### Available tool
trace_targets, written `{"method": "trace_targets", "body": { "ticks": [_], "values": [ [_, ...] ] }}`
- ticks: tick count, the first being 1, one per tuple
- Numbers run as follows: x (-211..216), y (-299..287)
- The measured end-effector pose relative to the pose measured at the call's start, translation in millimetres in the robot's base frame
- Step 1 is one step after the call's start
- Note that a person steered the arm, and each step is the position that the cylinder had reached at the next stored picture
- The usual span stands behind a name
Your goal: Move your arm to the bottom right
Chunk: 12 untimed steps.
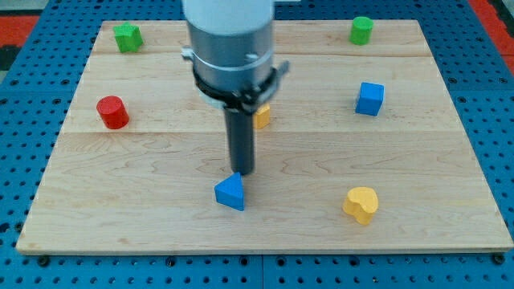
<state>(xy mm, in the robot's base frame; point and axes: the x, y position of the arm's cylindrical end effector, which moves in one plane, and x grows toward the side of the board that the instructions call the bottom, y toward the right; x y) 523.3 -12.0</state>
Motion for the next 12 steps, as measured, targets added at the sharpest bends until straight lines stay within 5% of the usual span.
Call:
{"method": "trace_targets", "body": {
  "ticks": [3, 7, 10, 12],
  "values": [
    [31.7, -21.4],
    [-14.7, 146.6],
    [-14.7, 146.7],
    [-58.2, 153.9]
  ]
}}
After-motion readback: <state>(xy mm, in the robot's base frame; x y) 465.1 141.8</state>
